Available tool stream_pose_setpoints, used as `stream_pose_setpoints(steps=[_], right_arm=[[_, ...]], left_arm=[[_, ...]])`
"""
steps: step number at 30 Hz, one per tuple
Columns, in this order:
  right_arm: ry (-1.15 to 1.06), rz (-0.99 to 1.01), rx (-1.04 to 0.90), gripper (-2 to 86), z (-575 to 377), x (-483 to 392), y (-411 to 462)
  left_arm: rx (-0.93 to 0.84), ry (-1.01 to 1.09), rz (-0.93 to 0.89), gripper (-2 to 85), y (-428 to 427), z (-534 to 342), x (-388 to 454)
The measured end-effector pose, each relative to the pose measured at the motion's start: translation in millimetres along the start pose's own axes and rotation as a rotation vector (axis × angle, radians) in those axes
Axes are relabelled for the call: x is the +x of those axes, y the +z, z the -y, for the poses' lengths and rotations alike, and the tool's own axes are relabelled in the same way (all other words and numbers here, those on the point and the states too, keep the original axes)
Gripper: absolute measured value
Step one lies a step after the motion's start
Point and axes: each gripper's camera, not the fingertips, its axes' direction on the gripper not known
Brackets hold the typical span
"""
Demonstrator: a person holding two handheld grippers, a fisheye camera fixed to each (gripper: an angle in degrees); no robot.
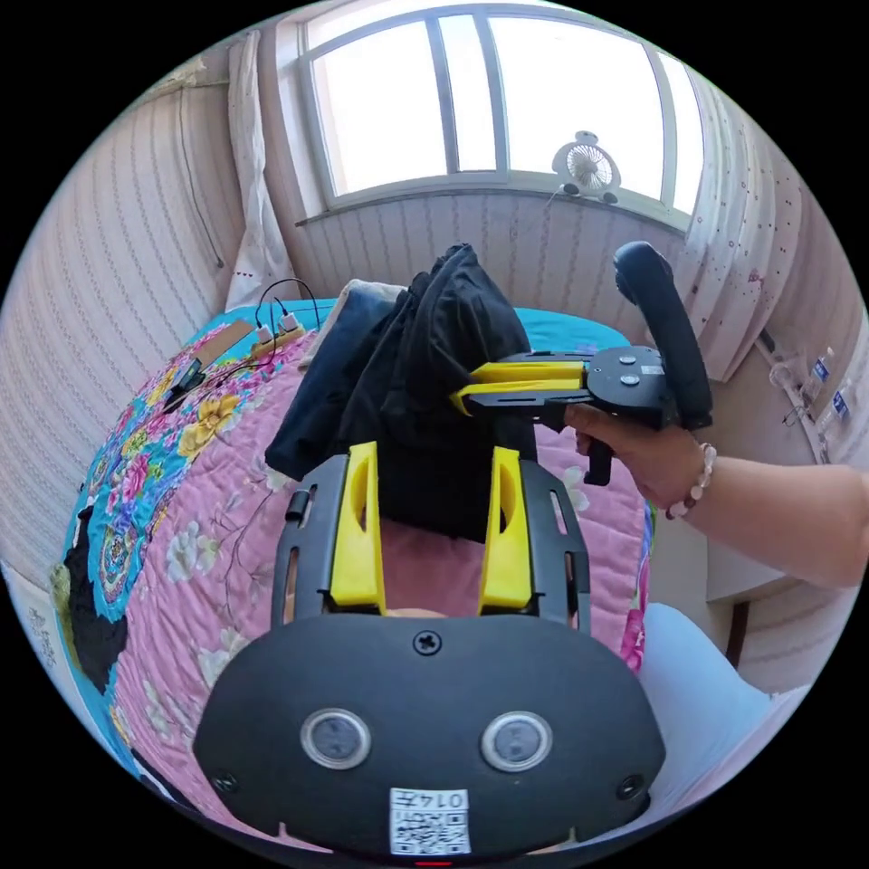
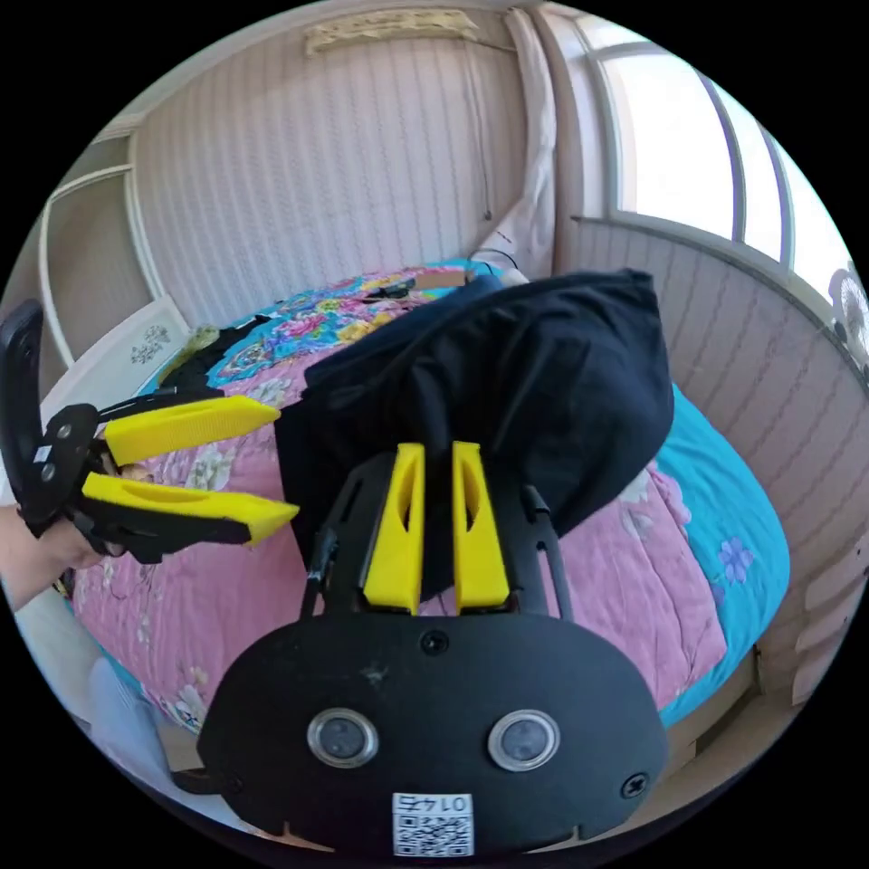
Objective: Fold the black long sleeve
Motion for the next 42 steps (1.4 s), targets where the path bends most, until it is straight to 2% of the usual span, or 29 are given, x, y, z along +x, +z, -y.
stream_pose_setpoints(steps=[4,7,9,11,13,16,19,23,25,28,31,35,37,39,42], right_arm=[[0.04,-0.013,-0.055,3.1,-5.8,27.0,-45.8],[0.065,0.0,-0.03,2.6,-32.8,49.6,-98.0],[0.143,0.098,-0.058,2.3,-56.5,68.8,-134.0],[0.181,0.128,-0.081,2.1,-75.9,77.0,-163.1],[0.17,0.108,-0.074,1.8,-94.8,79.6,-198.5],[0.248,0.244,-0.022,1.4,-124.8,88.1,-258.8],[0.363,0.34,-0.063,1.1,-162.6,90.2,-293.7],[0.442,0.514,-0.124,0.9,-217.1,76.5,-324.2],[0.429,0.594,-0.162,0.8,-229.6,64.1,-338.7],[0.293,0.657,-0.142,0.8,-228.9,29.7,-378.5],[0.093,0.721,-0.067,0.7,-205.2,-11.6,-407.6],[-0.187,0.956,-0.018,0.7,-136.0,-88.1,-412.0],[-0.343,1.011,0.031,0.6,-106.6,-132.9,-428.1],[-0.486,0.971,0.137,0.4,-84.0,-180.3,-455.1],[-0.483,0.943,0.218,0.1,-77.8,-200.7,-467.2]], left_arm=[[-0.003,0.099,0.042,13.6,33.5,23.2,19.7],[-0.006,0.065,0.097,10.6,59.3,34.7,20.7],[-0.141,0.06,0.033,1.9,94.9,37.4,25.1],[-0.256,0.061,0.043,0.3,111.8,35.5,28.0],[-0.263,0.036,0.041,-0.3,101.0,34.0,20.5],[-0.236,0.041,-0.067,-0.8,63.6,22.6,3.3],[-0.208,0.044,-0.132,-0.9,7.9,-5.3,0.7],[-0.163,0.04,-0.213,-0.9,-95.8,-104.2,5.3],[-0.161,-0.048,-0.243,-0.9,-144.0,-157.6,-3.2],[-0.04,-0.285,-0.313,-0.9,-252.8,-228.5,-30.5],[0.111,-0.479,-0.251,-0.9,-364.1,-284.4,-63.9],[0.332,-0.662,-0.166,-1.0,-500.3,-339.5,-129.6],[0.429,-0.667,-0.11,-1.0,-565.8,-347.9,-155.3],[0.544,-0.605,0.03,-1.0,-659.4,-348.0,-176.8],[0.682,-0.549,0.185,-1.0,-762.9,-355.4,-204.1]])
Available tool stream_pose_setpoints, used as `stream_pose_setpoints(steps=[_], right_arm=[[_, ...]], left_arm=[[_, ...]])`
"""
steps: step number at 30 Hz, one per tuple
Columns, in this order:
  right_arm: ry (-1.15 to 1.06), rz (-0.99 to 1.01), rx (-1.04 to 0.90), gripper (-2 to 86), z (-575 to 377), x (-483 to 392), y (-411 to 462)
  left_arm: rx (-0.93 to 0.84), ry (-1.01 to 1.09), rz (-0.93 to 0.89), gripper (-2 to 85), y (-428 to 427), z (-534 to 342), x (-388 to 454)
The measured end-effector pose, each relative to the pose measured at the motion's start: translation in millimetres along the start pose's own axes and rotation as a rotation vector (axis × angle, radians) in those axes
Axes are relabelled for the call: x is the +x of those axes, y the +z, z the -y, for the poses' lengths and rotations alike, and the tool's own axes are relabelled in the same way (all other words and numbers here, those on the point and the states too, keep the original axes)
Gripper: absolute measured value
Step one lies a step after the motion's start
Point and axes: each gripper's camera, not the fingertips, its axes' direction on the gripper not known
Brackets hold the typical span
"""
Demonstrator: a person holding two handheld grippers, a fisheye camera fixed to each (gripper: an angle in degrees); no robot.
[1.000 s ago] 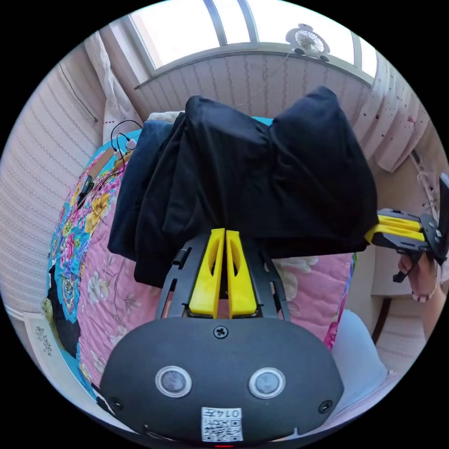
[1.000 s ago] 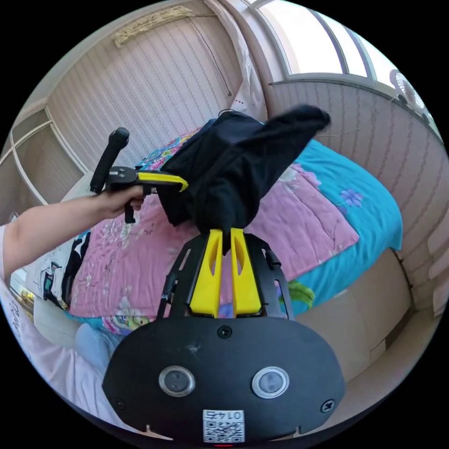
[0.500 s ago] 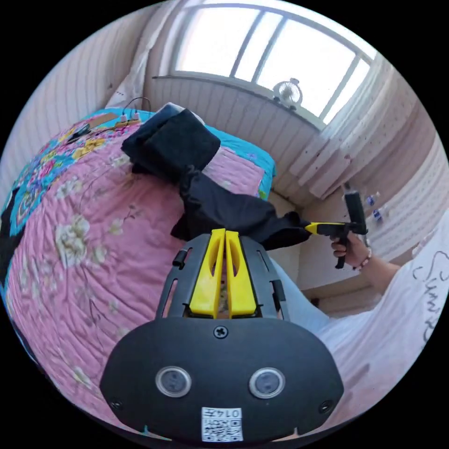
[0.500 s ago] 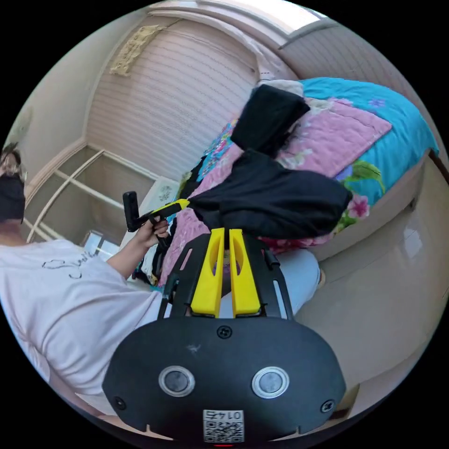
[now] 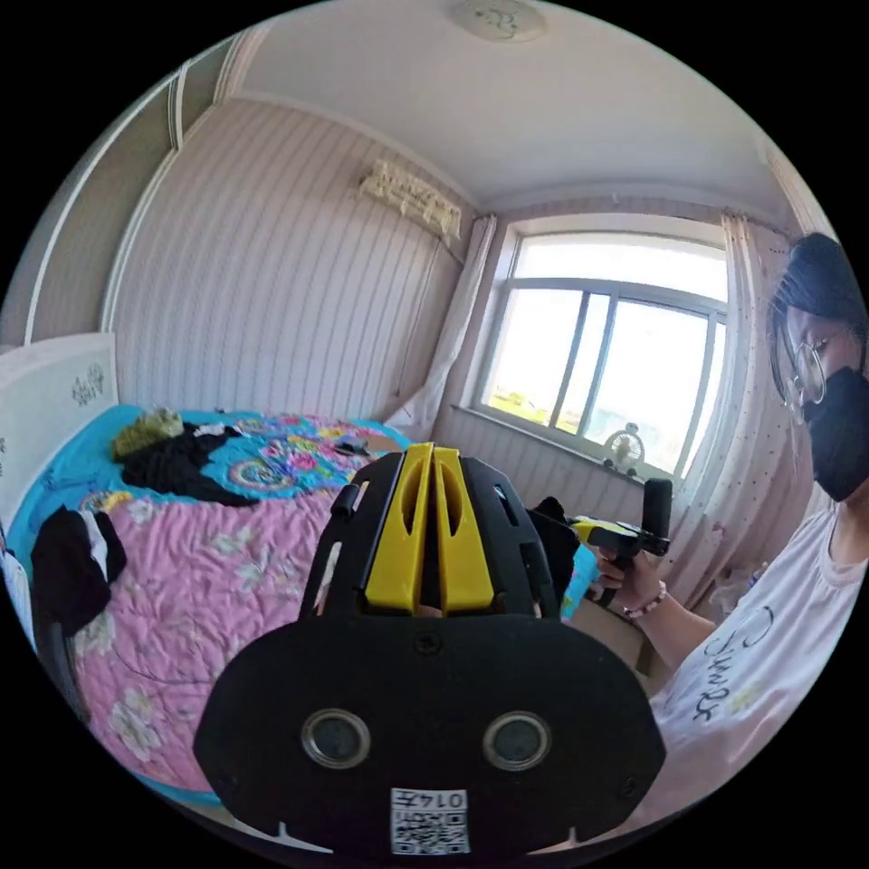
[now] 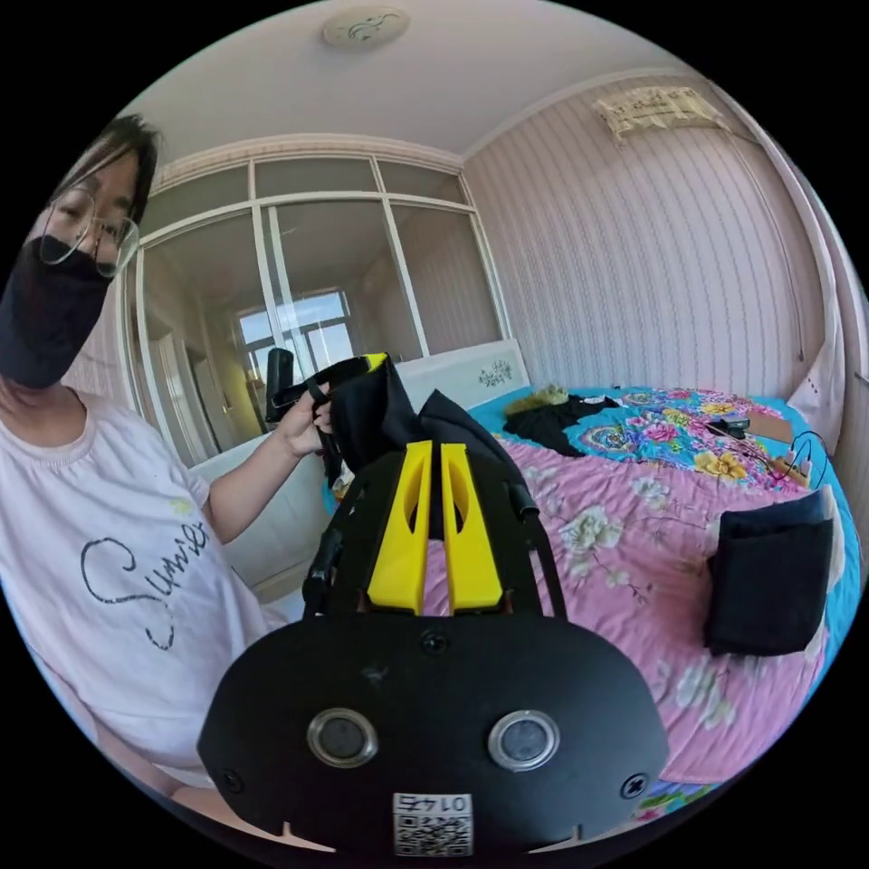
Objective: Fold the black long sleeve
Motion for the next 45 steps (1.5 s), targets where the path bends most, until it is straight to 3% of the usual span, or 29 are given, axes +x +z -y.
stream_pose_setpoints(steps=[3,7,9,12,13,15,18,20,22,24,26,31,33,35,38,43,45], right_arm=[[0.095,-0.005,0.07,-0.1,-23.5,11.1,5.8],[0.284,-0.133,-0.056,-0.2,-85.0,44.3,32.9],[0.465,-0.16,-0.184,0.0,-145.2,73.8,62.0],[0.612,-0.191,-0.379,0.1,-216.9,91.5,101.7],[0.625,-0.206,-0.424,0.1,-228.1,92.3,109.0],[0.657,-0.217,-0.561,0.1,-262.8,94.4,130.8],[0.688,-0.185,-0.557,0.1,-283.4,99.1,133.9],[0.704,-0.166,-0.532,0.1,-288.7,105.6,131.6],[0.698,-0.166,-0.523,0.1,-291.2,111.6,130.2],[0.648,-0.182,-0.525,0.1,-292.6,114.7,129.8],[0.6,-0.201,-0.549,0.1,-294.9,114.8,133.1],[0.577,-0.198,-0.566,0.2,-315.2,120.5,142.4],[0.599,-0.144,-0.556,0.1,-327.9,125.7,147.1],[0.591,-0.117,-0.553,0.1,-332.7,126.4,150.1],[0.516,-0.151,-0.555,0.1,-330.4,123.8,149.7],[0.383,-0.209,-0.468,0.1,-290.4,127.4,134.5],[0.275,-0.252,-0.371,0.1,-263.7,118.9,127.1]], left_arm=[[0.043,0.038,0.124,-1.0,-26.5,56.2,-46.3],[-0.04,-0.04,0.339,-0.9,-1.3,83.5,-140.8],[-0.237,-0.186,0.364,-0.9,35.7,56.7,-228.5],[-0.595,-0.314,0.325,-0.8,65.7,-20.6,-296.0],[-0.621,-0.333,0.303,-0.8,63.4,-36.2,-299.4],[-0.591,-0.346,0.095,-0.6,36.5,-88.5,-290.5],[-0.464,-0.506,-0.232,0.5,-1.6,-155.4,-272.2],[-0.468,-0.587,-0.294,3.3,-12.0,-191.0,-252.5],[-0.549,-0.583,-0.189,8.0,-13.8,-212.5,-231.1],[-0.577,-0.522,0.199,11.2,-21.6,-216.8,-218.8],[-0.568,-0.518,0.338,12.3,-23.0,-210.2,-227.4],[-0.678,-0.566,0.367,11.8,2.5,-211.8,-241.7],[-0.658,-0.602,0.396,0.5,-3.3,-204.6,-238.1],[-0.729,-0.635,0.258,-0.4,-3.2,-199.1,-241.6],[-0.641,-0.687,0.086,-0.8,-29.8,-164.8,-247.2],[-0.484,-0.472,0.13,-0.9,-71.4,-34.1,-250.6],[-0.449,-0.271,0.221,-0.8,-79.1,41.6,-242.0]])
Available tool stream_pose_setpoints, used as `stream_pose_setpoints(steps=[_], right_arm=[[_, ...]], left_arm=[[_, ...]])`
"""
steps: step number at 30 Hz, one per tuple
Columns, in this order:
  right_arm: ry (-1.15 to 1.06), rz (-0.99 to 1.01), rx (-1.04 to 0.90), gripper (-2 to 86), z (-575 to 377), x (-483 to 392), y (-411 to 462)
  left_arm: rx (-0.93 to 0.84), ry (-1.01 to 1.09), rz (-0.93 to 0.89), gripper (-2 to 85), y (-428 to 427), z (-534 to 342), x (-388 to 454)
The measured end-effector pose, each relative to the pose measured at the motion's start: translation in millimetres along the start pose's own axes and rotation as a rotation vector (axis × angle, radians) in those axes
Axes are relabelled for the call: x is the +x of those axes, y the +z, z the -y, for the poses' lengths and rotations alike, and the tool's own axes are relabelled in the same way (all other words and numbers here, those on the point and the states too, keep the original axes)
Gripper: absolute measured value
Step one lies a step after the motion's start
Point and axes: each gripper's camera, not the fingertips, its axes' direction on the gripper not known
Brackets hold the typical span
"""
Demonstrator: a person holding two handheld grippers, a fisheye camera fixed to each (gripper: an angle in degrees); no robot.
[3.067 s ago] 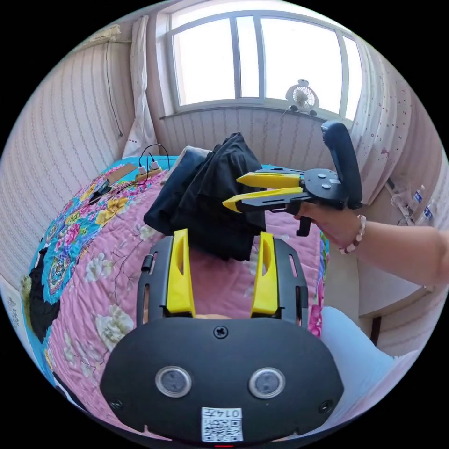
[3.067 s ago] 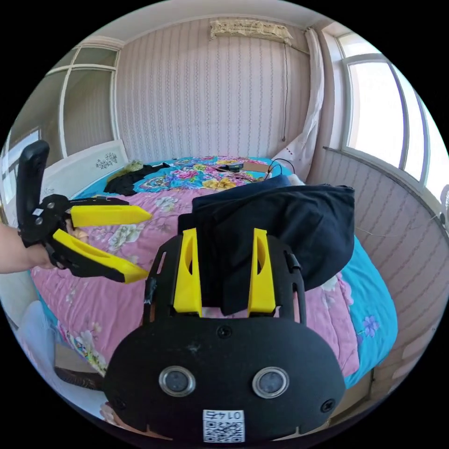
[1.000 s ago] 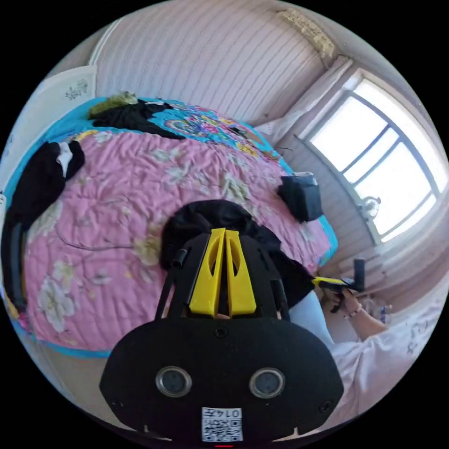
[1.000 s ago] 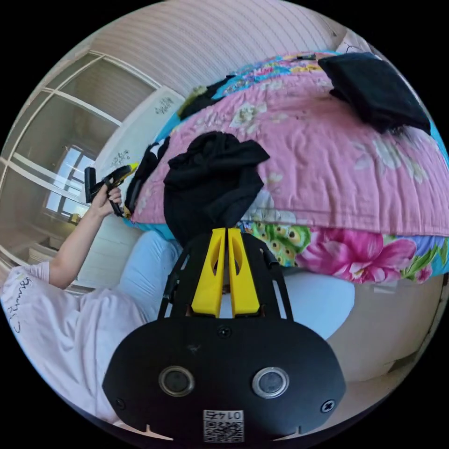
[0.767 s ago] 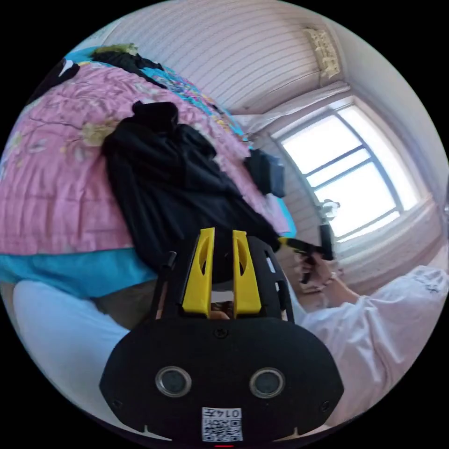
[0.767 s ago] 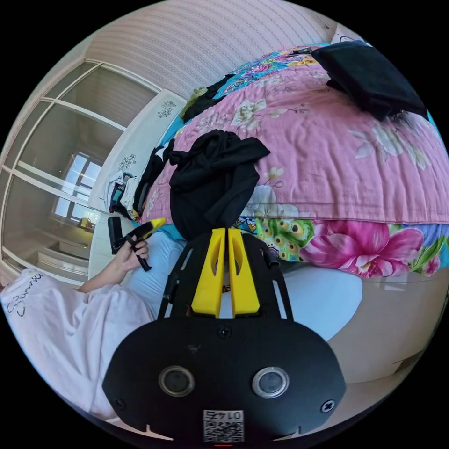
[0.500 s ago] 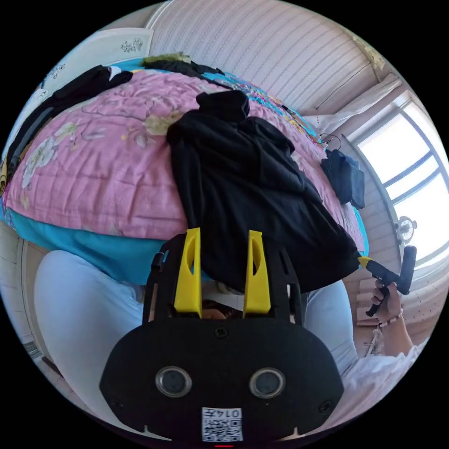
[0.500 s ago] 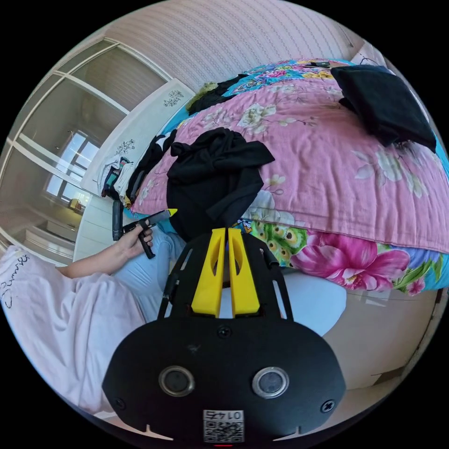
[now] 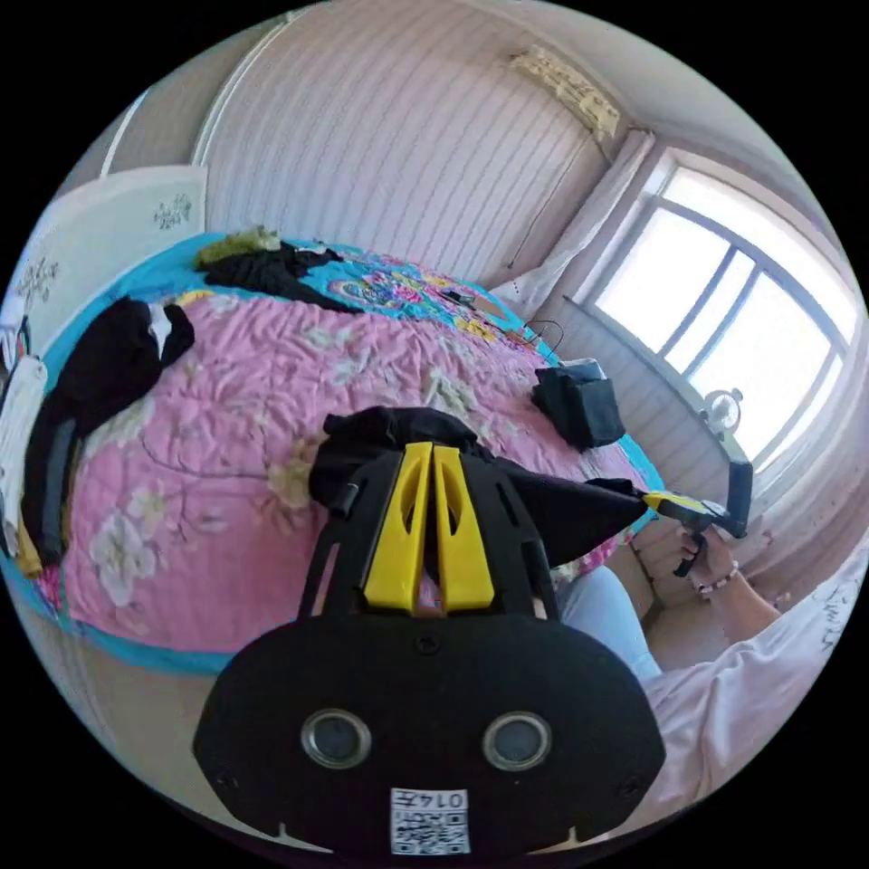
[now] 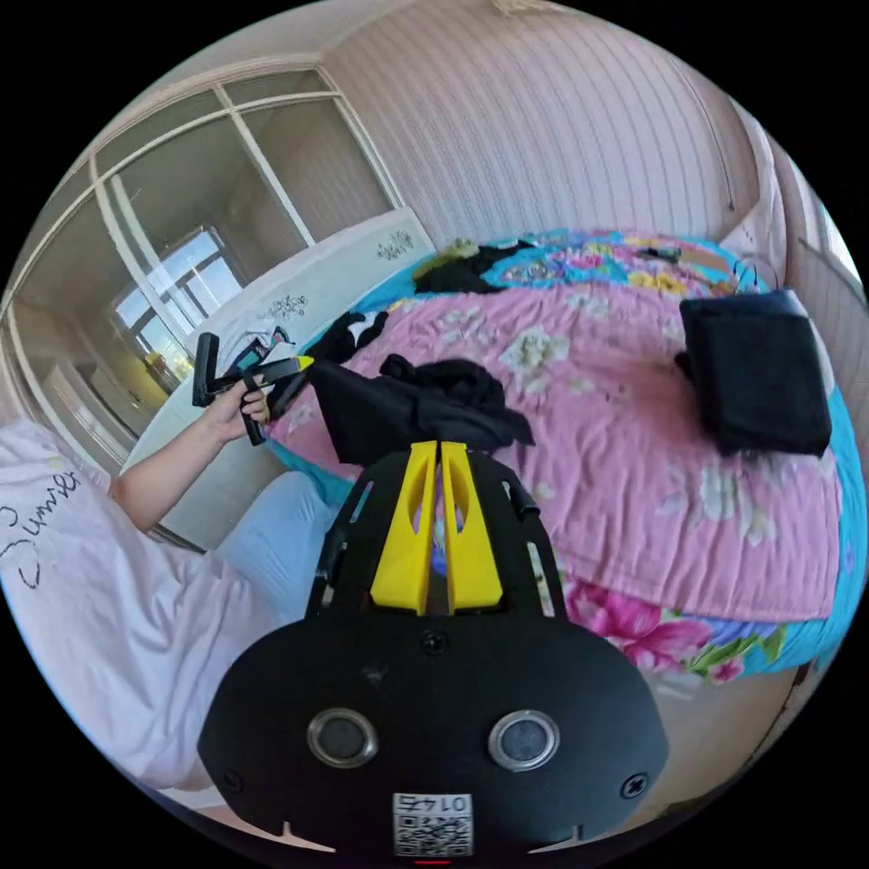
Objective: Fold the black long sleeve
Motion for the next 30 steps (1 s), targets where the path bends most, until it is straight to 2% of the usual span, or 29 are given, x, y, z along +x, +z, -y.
stream_pose_setpoints(steps=[2,5,8,12,16,19,21,24,28,30], right_arm=[[-0.015,0.016,0.05,0.1,5.8,0.7,-0.1],[0.043,-0.017,-0.048,0.2,-5.4,23.0,41.2],[0.129,-0.061,-0.209,0.3,-34.3,48.1,88.7],[0.21,-0.043,-0.321,0.5,-66.3,72.2,121.7],[0.246,-0.015,-0.33,1.3,-74.3,88.0,123.1],[0.236,0.024,-0.262,4.1,-74.3,101.0,110.0],[0.256,-0.014,-0.194,10.6,-70.6,116.2,101.5],[0.31,0.004,-0.175,14.9,-59.2,138.3,114.0],[0.3,-0.01,-0.287,15.5,-46.0,145.0,156.8],[0.244,-0.058,-0.352,12.9,-41.0,139.5,186.8]], left_arm=[[0.035,0.058,0.094,-0.4,-15.5,24.7,9.7],[0.059,-0.042,0.191,1.6,-18.1,19.4,-10.5],[-0.018,-0.167,0.134,3.8,-6.4,-25.4,-33.3],[-0.117,-0.167,0.123,5.6,18.5,-97.4,-10.3],[-0.179,-0.164,0.066,10.1,46.7,-123.3,12.1],[-0.183,-0.155,-0.029,13.6,69.6,-127.5,33.5],[-0.26,-0.105,-0.044,8.7,93.8,-125.6,54.8],[-0.305,-0.032,0.058,1.9,103.6,-122.3,84.4],[-0.276,-0.065,0.001,0.6,84.1,-116.3,101.7],[-0.268,-0.07,-0.007,0.3,58.2,-108.1,110.9]])
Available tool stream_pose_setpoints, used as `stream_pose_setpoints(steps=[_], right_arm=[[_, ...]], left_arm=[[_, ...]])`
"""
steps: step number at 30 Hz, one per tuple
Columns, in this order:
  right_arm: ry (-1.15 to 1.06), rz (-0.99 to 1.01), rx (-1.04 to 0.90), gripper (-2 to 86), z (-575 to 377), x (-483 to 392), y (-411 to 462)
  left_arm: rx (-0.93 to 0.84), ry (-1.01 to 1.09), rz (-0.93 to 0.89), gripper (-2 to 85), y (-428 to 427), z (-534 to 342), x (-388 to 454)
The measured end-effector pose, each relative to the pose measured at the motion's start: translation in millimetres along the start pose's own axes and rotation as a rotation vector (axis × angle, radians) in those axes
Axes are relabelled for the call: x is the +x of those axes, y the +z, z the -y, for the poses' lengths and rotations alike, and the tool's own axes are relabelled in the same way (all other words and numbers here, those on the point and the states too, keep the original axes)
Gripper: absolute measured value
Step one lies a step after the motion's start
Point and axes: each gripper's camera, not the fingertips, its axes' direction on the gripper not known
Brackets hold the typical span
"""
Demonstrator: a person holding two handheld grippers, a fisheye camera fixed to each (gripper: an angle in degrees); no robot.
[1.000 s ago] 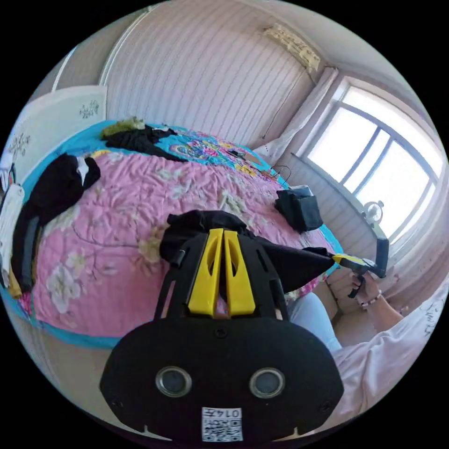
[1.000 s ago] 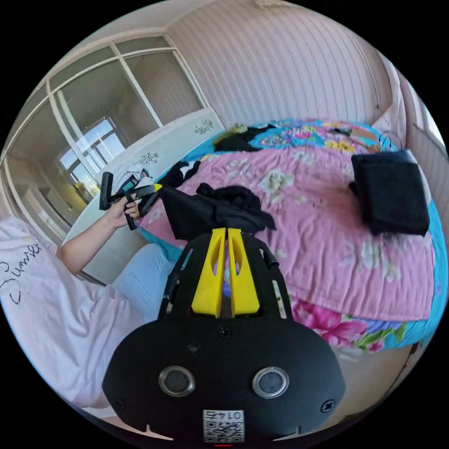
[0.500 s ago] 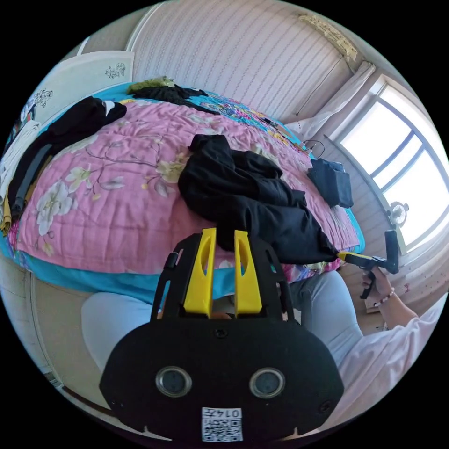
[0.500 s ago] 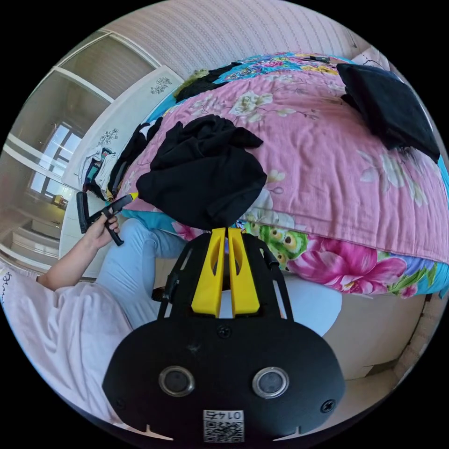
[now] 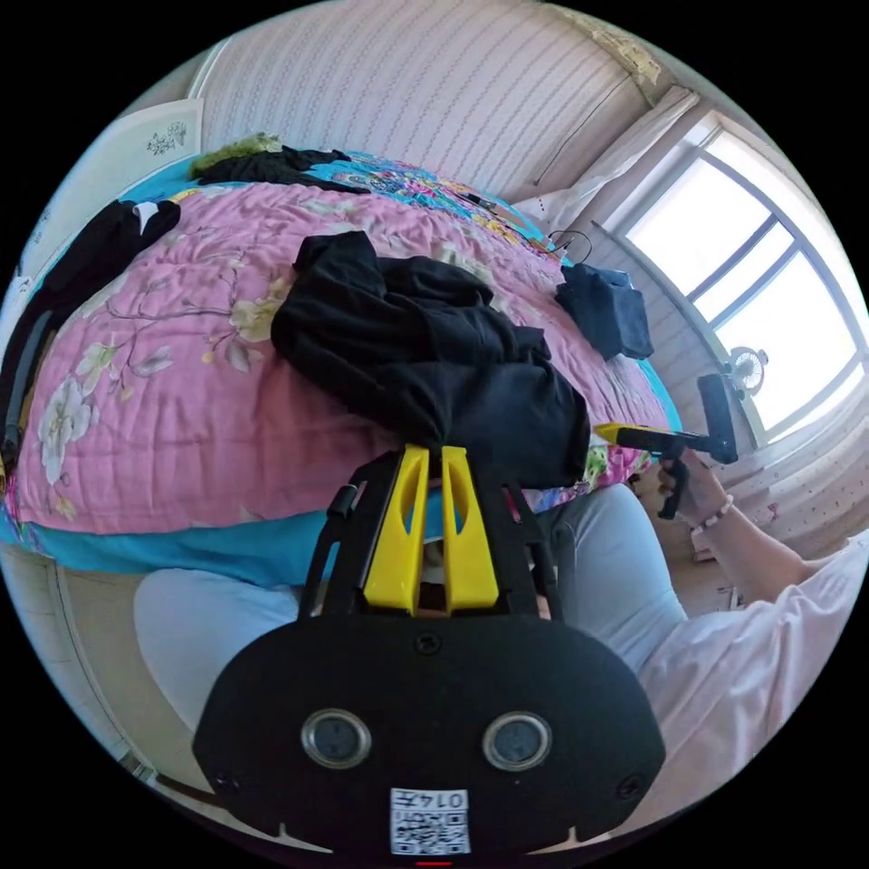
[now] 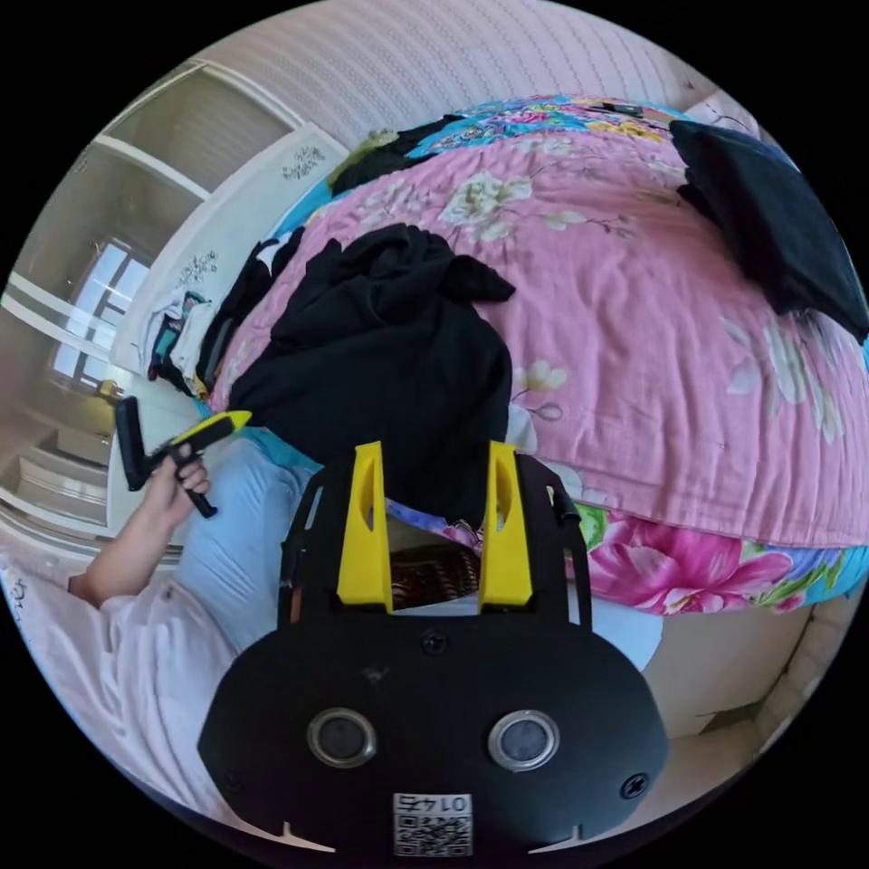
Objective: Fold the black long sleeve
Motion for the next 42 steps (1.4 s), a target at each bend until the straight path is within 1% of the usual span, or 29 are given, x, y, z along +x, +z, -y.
stream_pose_setpoints(steps=[1,2,4,6,10,12,14,18,20,23,24,26,27,29,31,32,34,35,36,39,41,42], right_arm=[[-0.008,-0.019,-0.009,11.8,2.4,-1.0,7.2],[-0.003,-0.07,-0.034,8.5,6.6,0.8,23.3],[0.061,-0.143,-0.076,4.9,11.9,12.0,42.7],[0.09,-0.081,-0.055,2.3,14.8,23.5,34.8],[0.061,-0.042,0.001,1.2,8.3,35.2,3.8],[0.07,-0.006,0.103,0.9,0.1,51.0,-34.0],[0.102,0.015,0.158,0.7,-2.3,67.5,-56.7],[0.181,0.024,0.201,0.6,4.3,101.6,-64.3],[0.23,0.031,0.182,0.5,5.6,114.3,-52.5],[0.267,0.041,0.13,0.5,7.9,122.0,-34.0],[0.266,0.034,0.131,0.5,8.8,120.7,-30.8],[0.261,0.024,0.122,0.5,11.9,118.5,-26.0],[0.259,0.03,0.108,0.5,14.8,117.9,-22.5],[0.254,0.033,0.091,0.5,18.8,116.6,-19.2],[0.249,0.035,0.082,0.5,22.4,114.6,-18.1],[0.244,0.043,0.071,0.5,24.9,113.0,-17.5],[0.238,0.052,0.055,0.5,28.0,110.1,-17.0],[0.236,0.05,0.053,0.5,29.3,107.8,-18.4],[0.237,0.049,0.057,0.5,30.0,105.5,-21.5],[0.227,0.052,0.071,0.5,29.7,97.7,-31.7],[0.222,0.058,0.08,0.5,28.3,91.5,-36.2],[0.218,0.068,0.083,0.5,27.6,86.6,-37.5]], left_arm=[[0.006,0.006,-0.008,0.2,-7.8,0.0,3.1],[0.023,0.015,-0.023,0.1,-23.4,-1.1,9.4],[0.051,0.023,-0.036,0.1,-43.4,-4.5,19.4],[0.06,0.042,-0.013,0.0,-61.7,-7.7,33.4],[0.103,0.046,0.019,-0.1,-80.0,-2.4,50.1],[0.149,0.076,0.0,-0.1,-87.5,19.0,63.3],[0.183,0.133,0.016,-0.1,-86.4,51.5,78.4],[0.172,0.147,-0.021,-0.2,-47.7,147.9,92.7],[0.147,0.135,0.008,-0.3,-25.6,167.5,90.6],[0.12,0.086,0.05,1.0,0.7,157.8,81.9],[0.095,0.068,0.052,4.0,11.2,146.6,79.5],[0.045,0.047,0.032,6.6,28.9,128.7,79.2],[0.015,0.044,0.031,7.3,40.9,118.1,83.1],[0.019,0.064,0.073,8.1,54.8,109.6,94.4],[0.042,0.1,0.121,10.1,68.1,116.0,107.3],[0.032,0.103,0.139,12.6,81.3,127.3,113.1],[-0.038,0.062,0.166,13.1,109.6,149.2,115.9],[-0.101,0.031,0.189,12.9,130.1,161.6,117.2],[-0.109,0.032,0.222,12.7,140.9,169.6,123.4],[-0.055,0.067,0.275,12.3,144.4,176.2,141.0],[-0.011,0.038,0.252,11.7,141.5,178.8,140.5],[0.016,-0.014,0.213,10.2,138.1,182.7,135.7]])
